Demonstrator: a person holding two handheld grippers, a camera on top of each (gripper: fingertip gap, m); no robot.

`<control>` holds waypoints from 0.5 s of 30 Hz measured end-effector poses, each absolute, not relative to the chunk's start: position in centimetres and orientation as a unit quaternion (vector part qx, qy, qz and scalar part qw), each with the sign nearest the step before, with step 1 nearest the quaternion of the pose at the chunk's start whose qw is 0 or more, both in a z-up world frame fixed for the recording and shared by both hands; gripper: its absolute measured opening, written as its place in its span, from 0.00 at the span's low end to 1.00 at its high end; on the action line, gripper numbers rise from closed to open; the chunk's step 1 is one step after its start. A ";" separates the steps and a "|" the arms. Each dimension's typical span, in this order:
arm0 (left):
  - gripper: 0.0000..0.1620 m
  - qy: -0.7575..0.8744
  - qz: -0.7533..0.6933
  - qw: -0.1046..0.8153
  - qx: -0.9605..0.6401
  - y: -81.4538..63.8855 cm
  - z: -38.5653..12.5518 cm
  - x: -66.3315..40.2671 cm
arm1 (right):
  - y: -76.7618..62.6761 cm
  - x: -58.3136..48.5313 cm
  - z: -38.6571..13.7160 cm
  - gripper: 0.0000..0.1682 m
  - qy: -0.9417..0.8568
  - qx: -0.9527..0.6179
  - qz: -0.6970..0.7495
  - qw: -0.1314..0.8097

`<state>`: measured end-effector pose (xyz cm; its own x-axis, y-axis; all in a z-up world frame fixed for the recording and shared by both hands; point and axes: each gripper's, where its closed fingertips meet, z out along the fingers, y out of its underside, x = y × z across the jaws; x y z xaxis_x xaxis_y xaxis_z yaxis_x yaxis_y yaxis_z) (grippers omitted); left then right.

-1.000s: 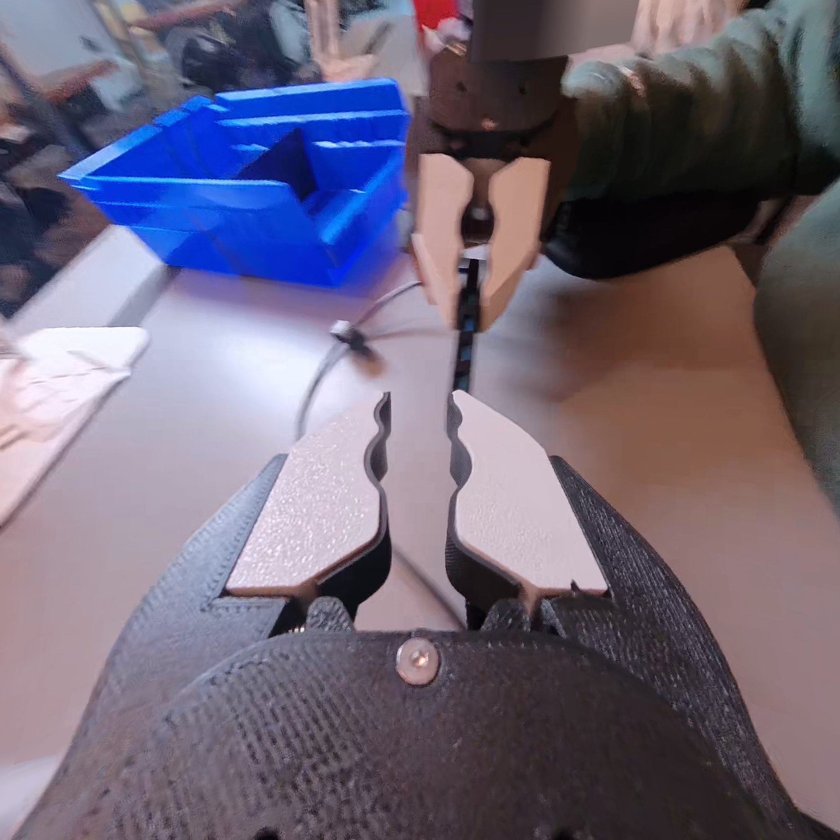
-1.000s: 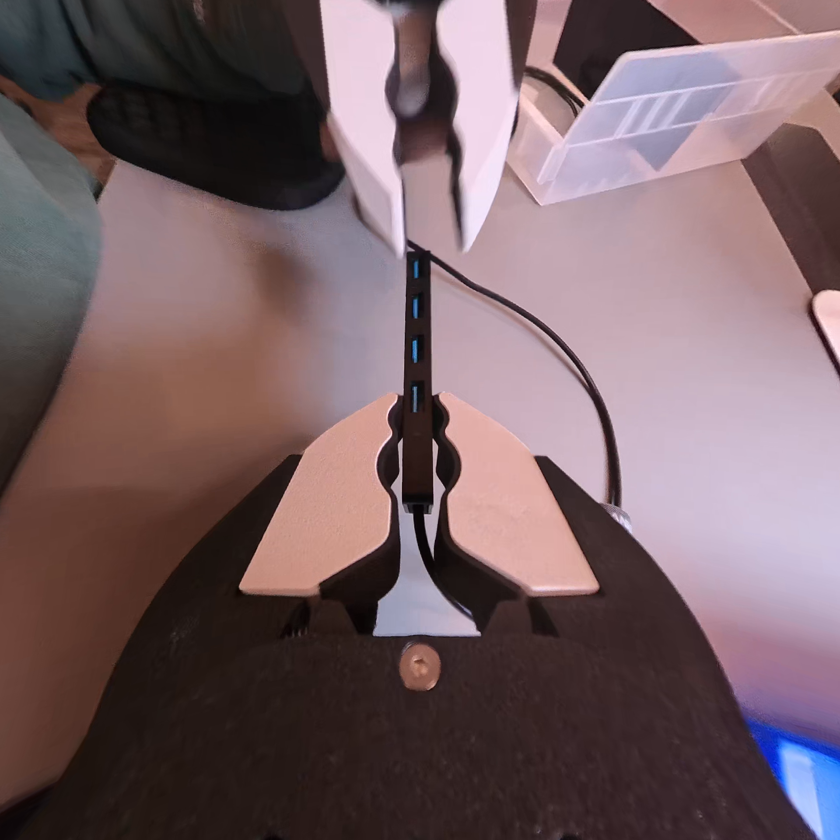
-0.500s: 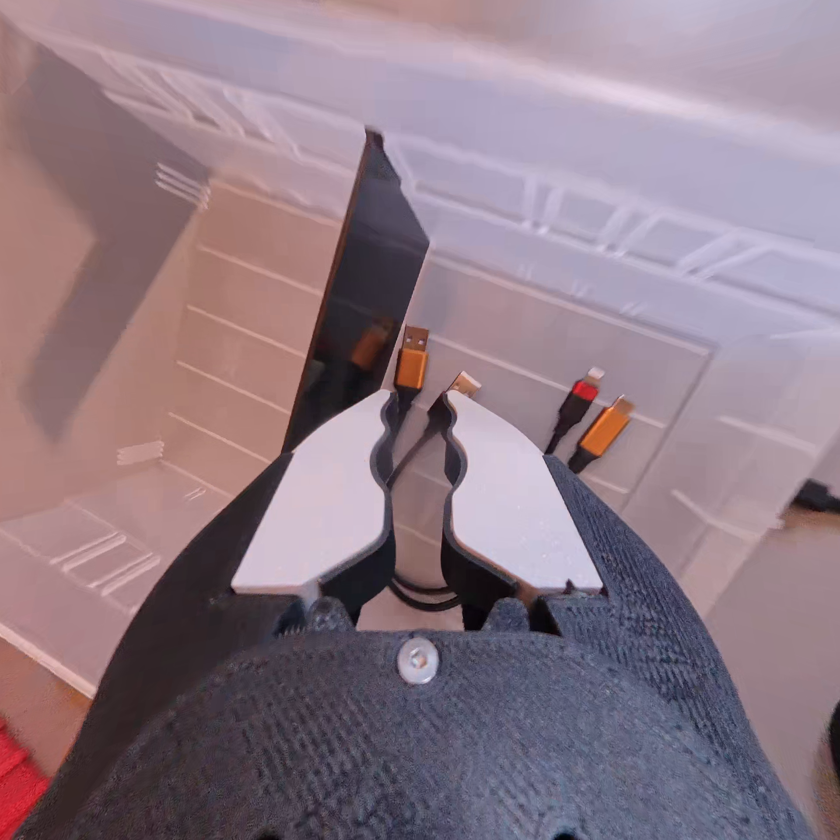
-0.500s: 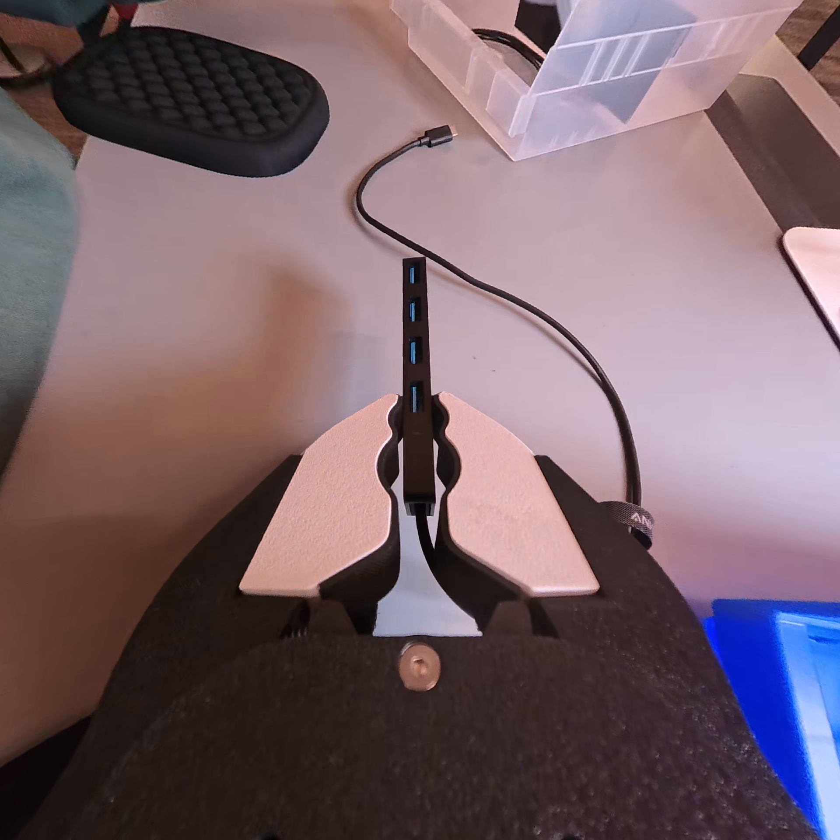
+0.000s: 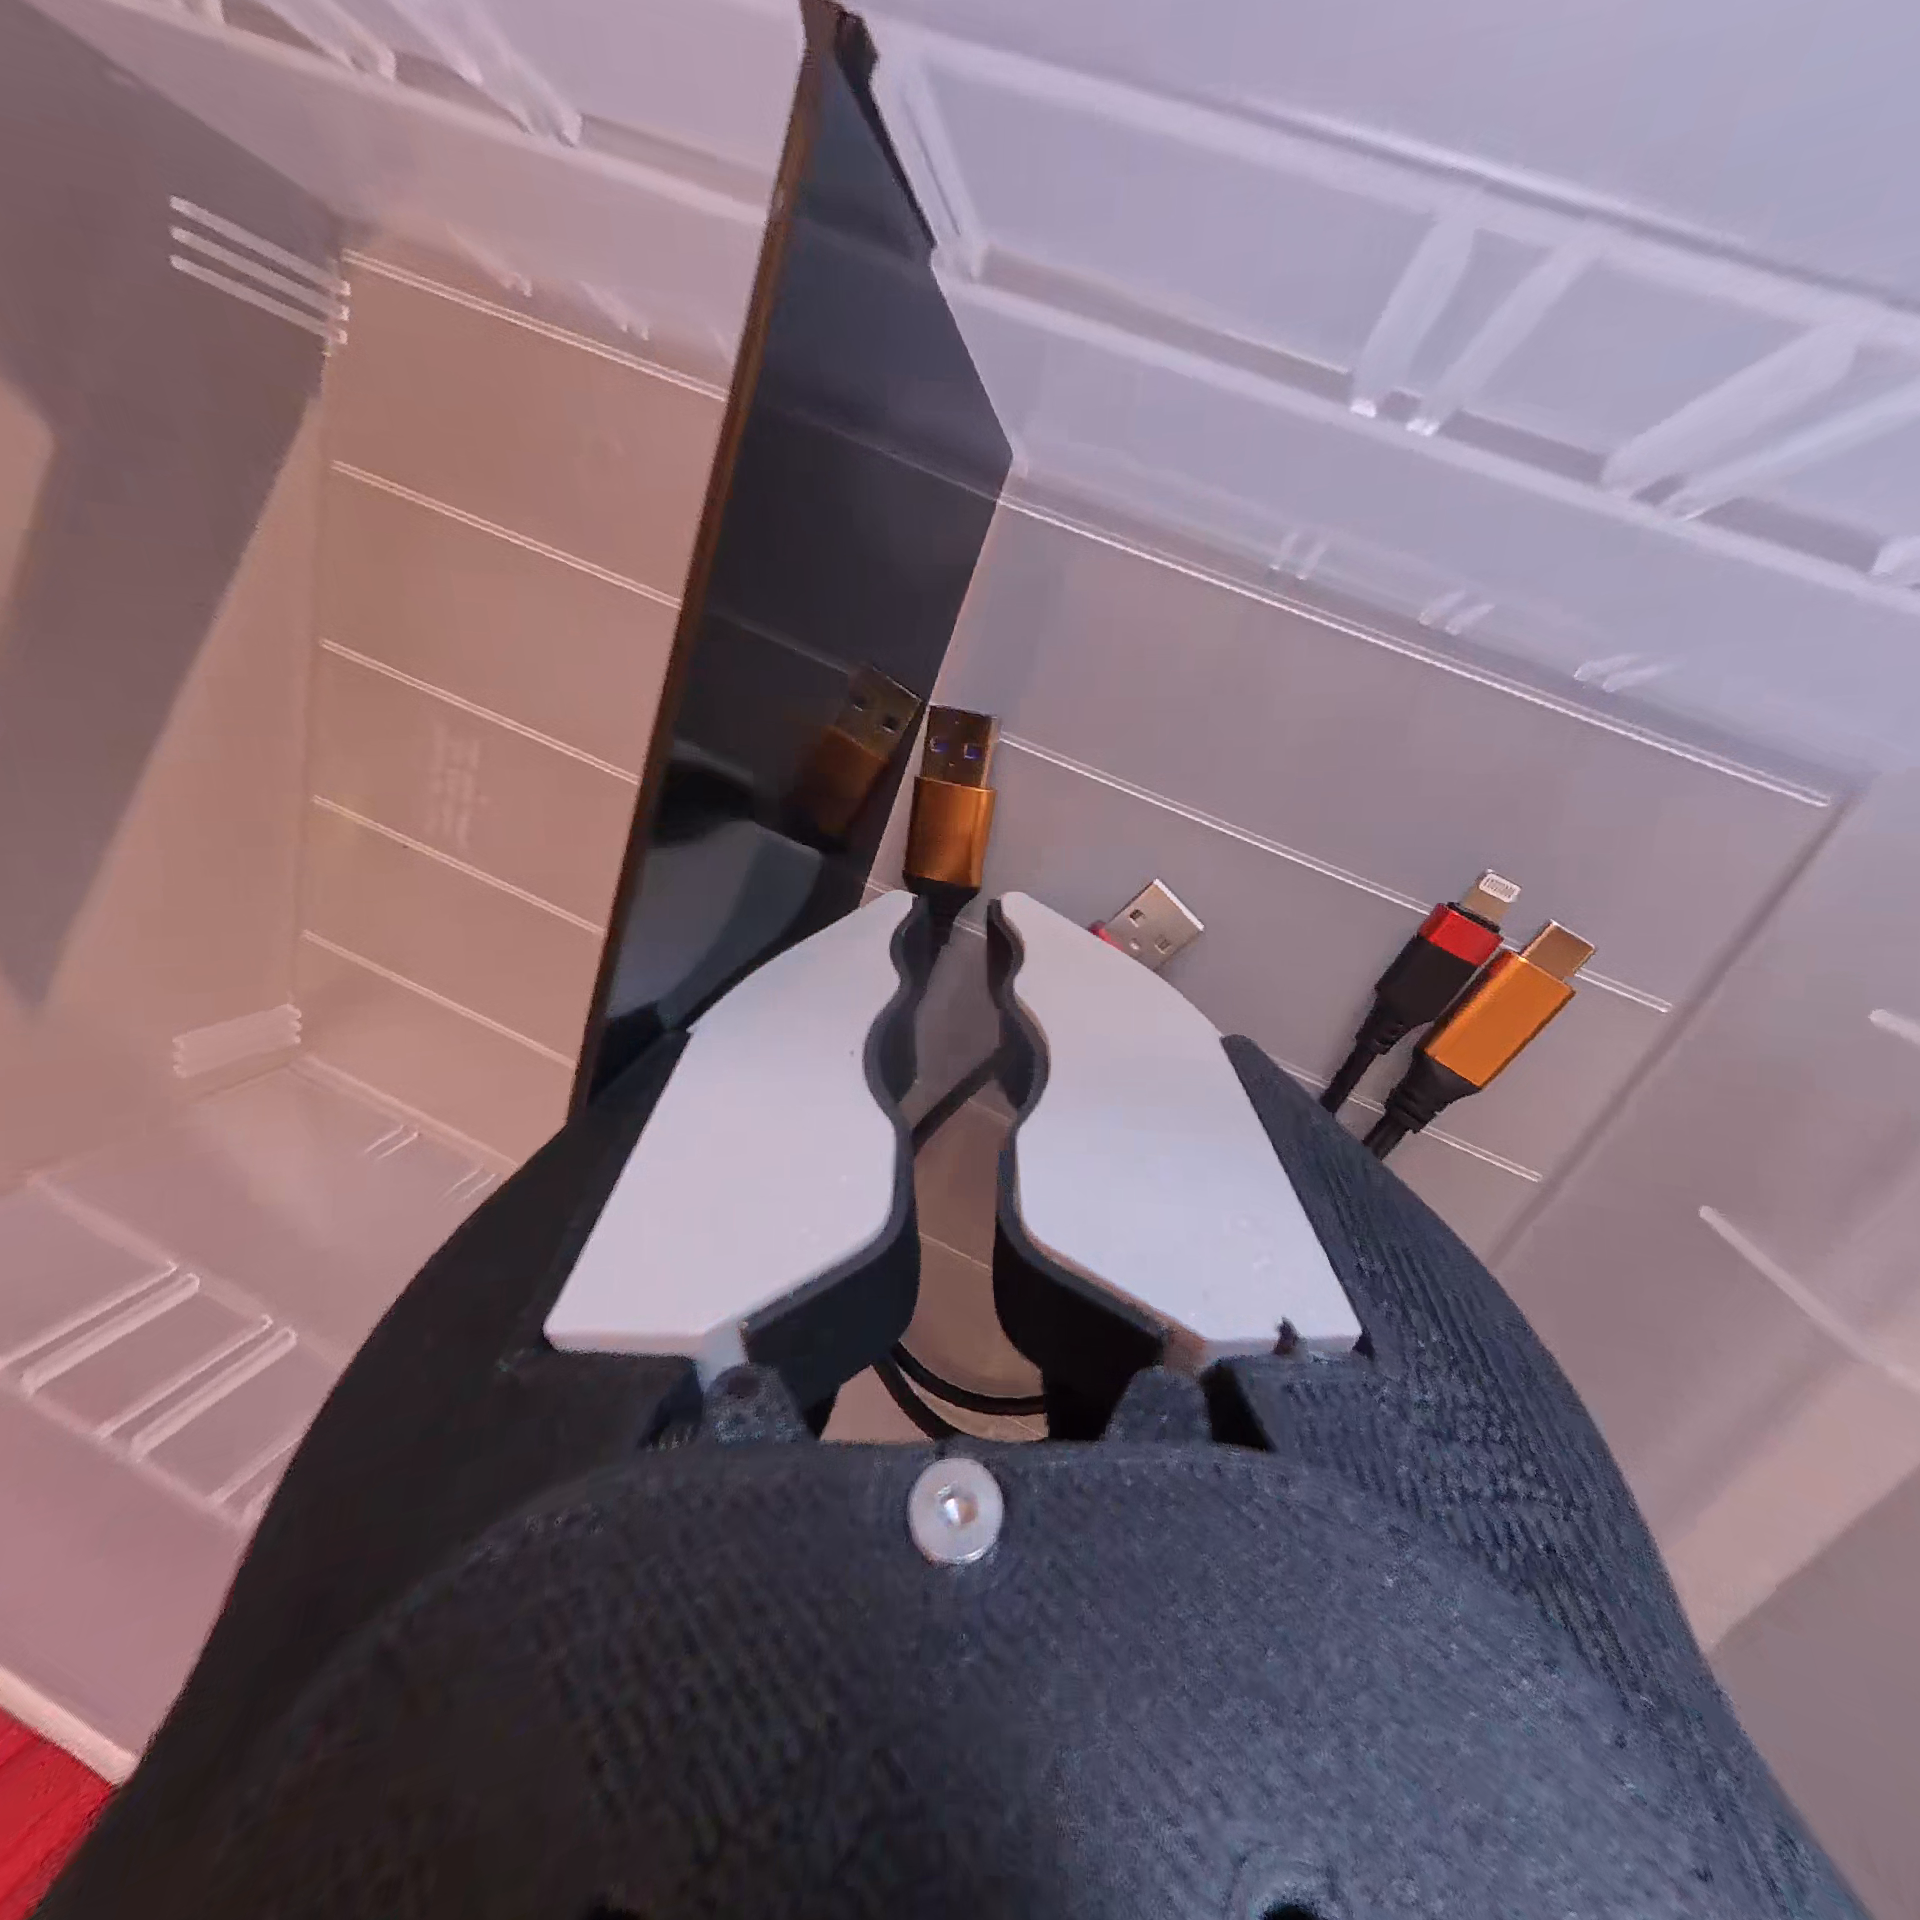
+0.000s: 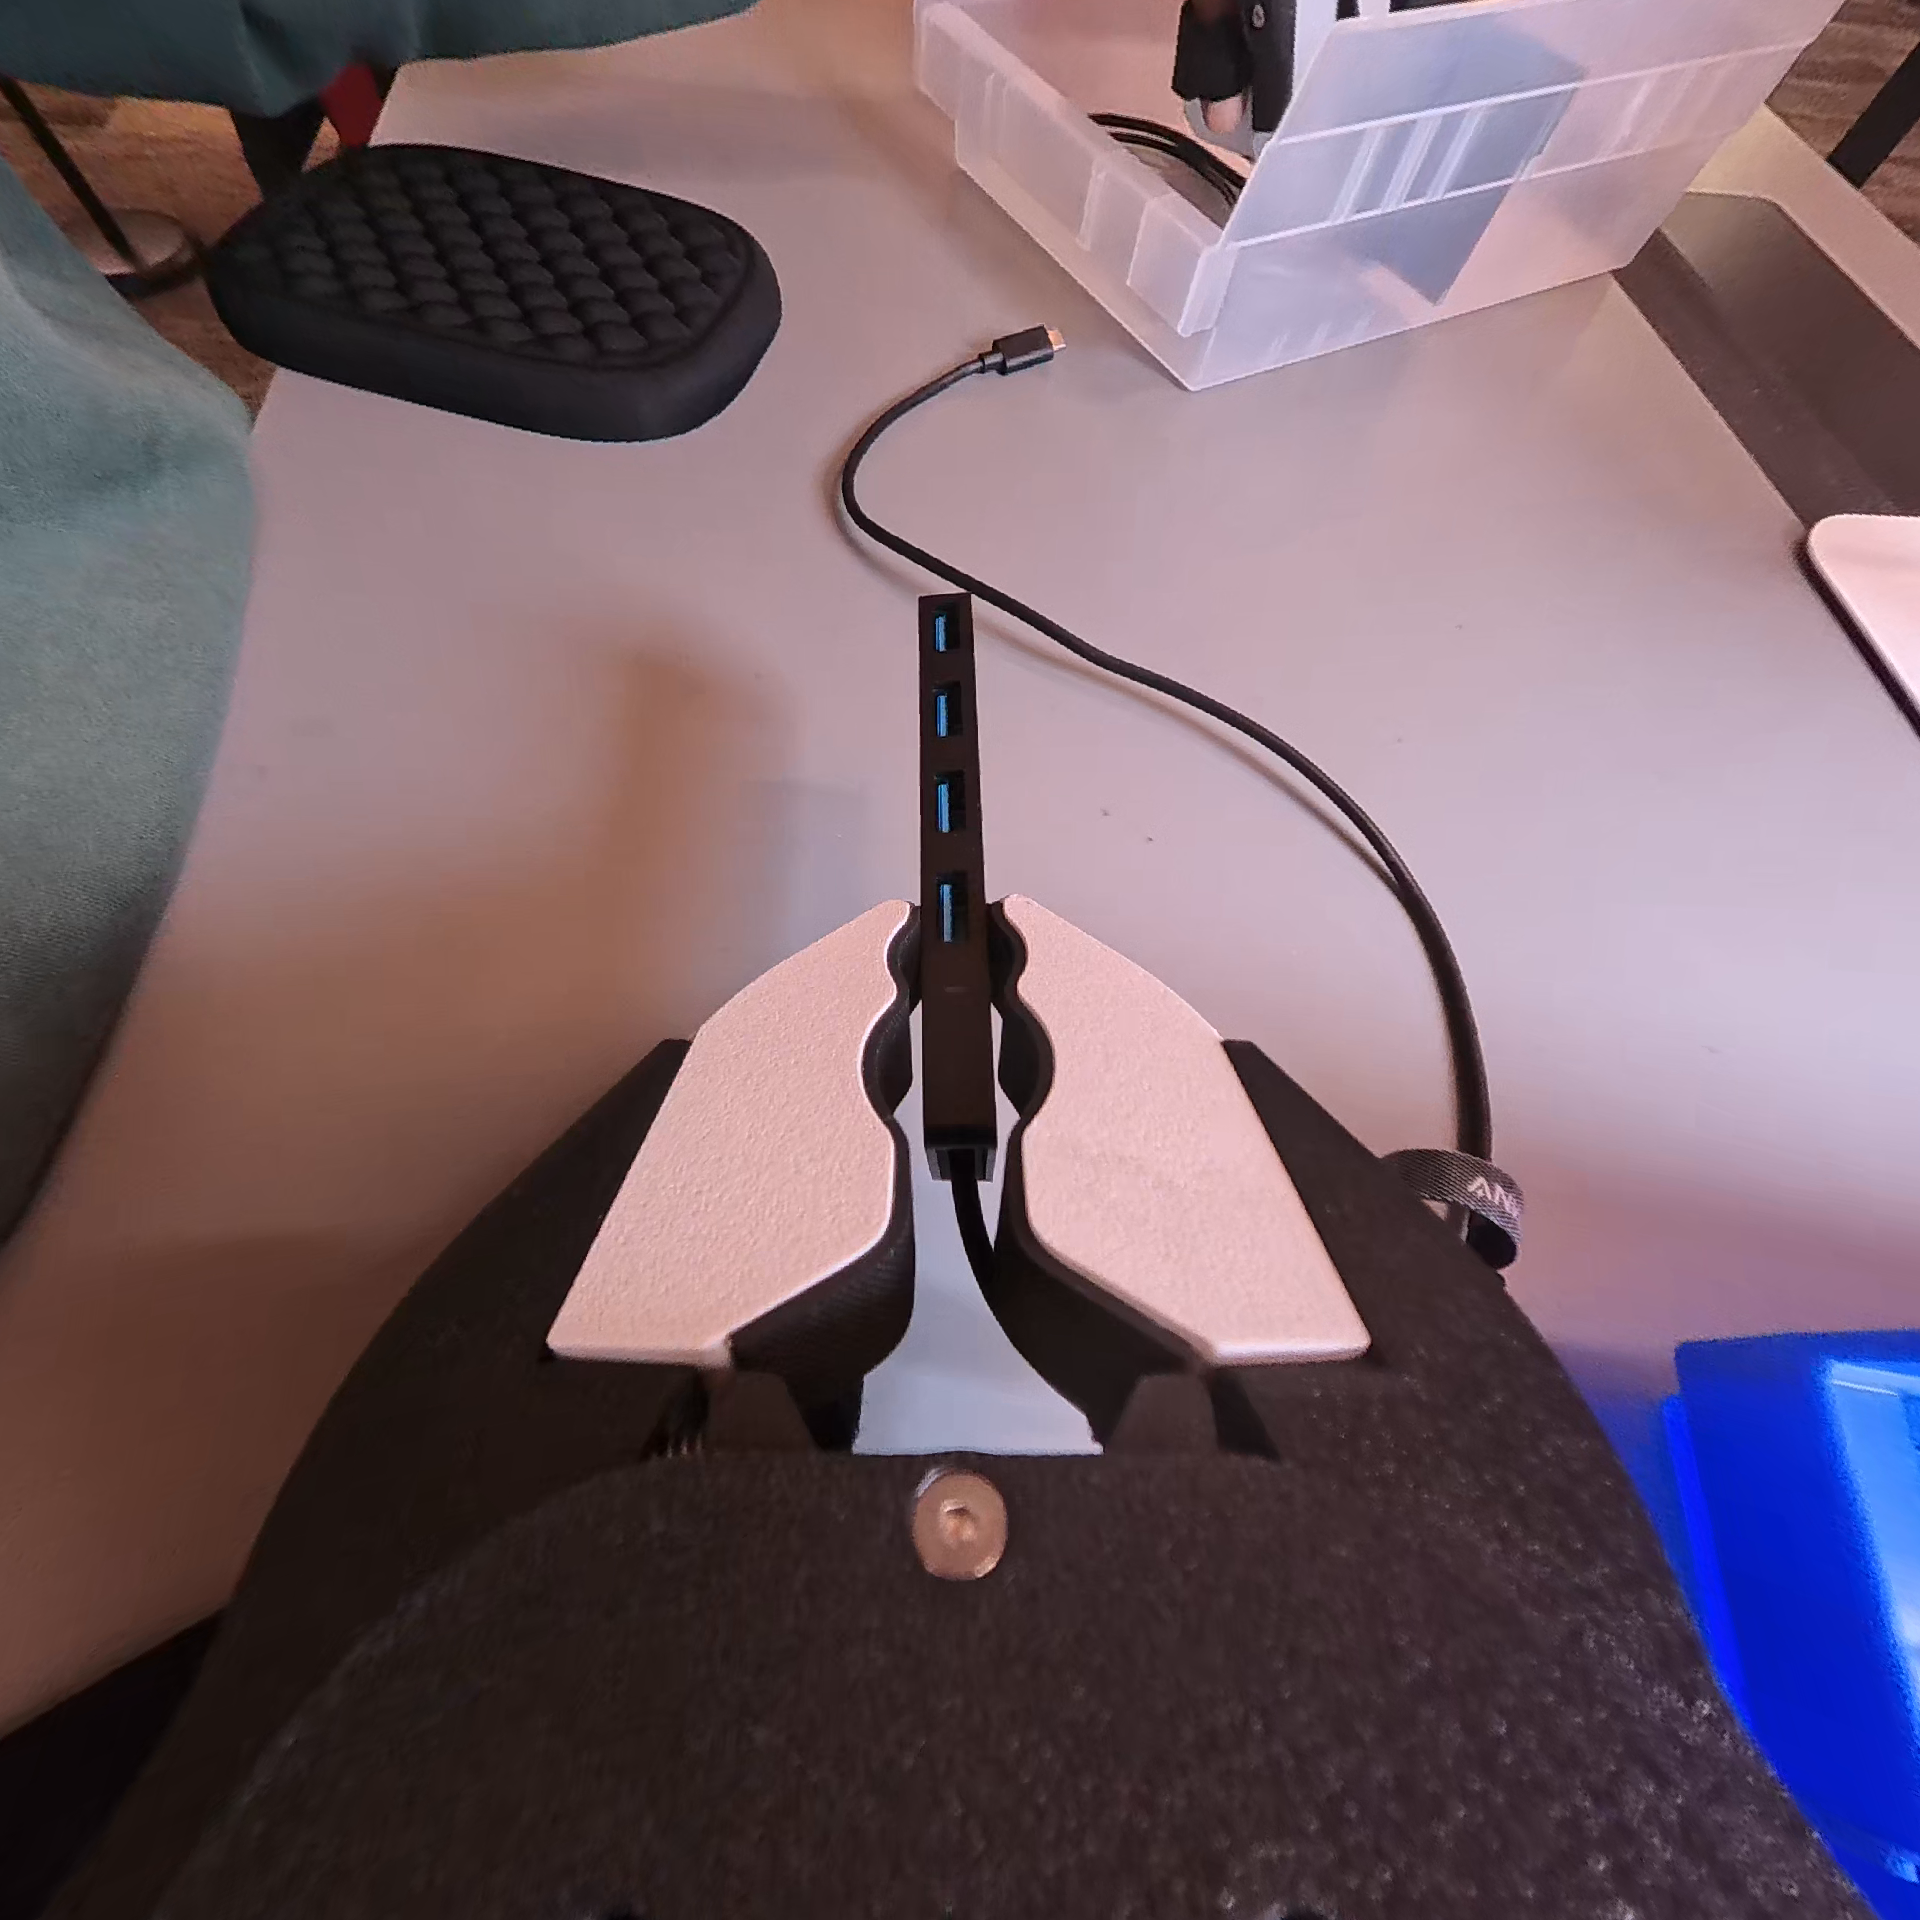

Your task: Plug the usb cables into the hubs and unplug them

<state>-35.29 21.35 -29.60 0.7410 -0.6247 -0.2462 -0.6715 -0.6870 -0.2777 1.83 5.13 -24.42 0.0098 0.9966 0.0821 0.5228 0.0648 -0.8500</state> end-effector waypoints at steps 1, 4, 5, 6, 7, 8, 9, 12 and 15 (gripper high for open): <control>0.04 0.354 0.075 0.179 -0.915 21.5 -29.6 -35.4 | 5.1 1.8 -24.4 0.07 -0.628 -0.605 0.318 0.372; 0.02 0.363 0.080 0.179 -0.911 21.3 -29.5 -35.4 | 5.0 1.8 -24.3 0.07 -0.629 -0.603 0.315 0.376; 0.00 0.370 0.079 0.177 -0.909 21.1 -29.4 -35.3 | 5.0 1.8 -24.2 0.07 -0.629 -0.602 0.314 0.379; 0.00 0.377 0.075 0.169 -0.908 20.6 -29.5 -35.1 | 5.1 1.8 -24.0 0.07 -0.628 -0.601 0.312 0.383; 0.00 0.381 0.076 0.167 -0.906 20.4 -29.5 -35.0 | 5.1 1.9 -23.8 0.07 -0.627 -0.601 0.310 0.388; 0.00 0.386 0.084 0.174 -0.902 20.2 -29.3 -35.0 | 5.2 2.0 -23.7 0.07 -0.625 -0.601 0.307 0.393; 0.00 0.388 0.088 0.180 -0.900 20.0 -28.9 -35.0 | 5.3 2.1 -23.5 0.07 -0.623 -0.602 0.304 0.397; 0.00 0.385 0.075 0.229 -0.891 19.4 -25.9 -34.1 | 5.6 2.6 -23.2 0.07 -0.617 -0.604 0.299 0.407; 0.00 0.386 0.055 0.290 -0.874 18.6 -21.4 -32.9 | 5.8 2.8 -22.9 0.07 -0.611 -0.606 0.299 0.414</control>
<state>-32.87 18.56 -21.39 0.6958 -0.6433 -0.3195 -0.7066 -0.5334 -0.4650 2.83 5.75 -22.95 0.0760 0.9867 0.1435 0.4923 0.0880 -0.8660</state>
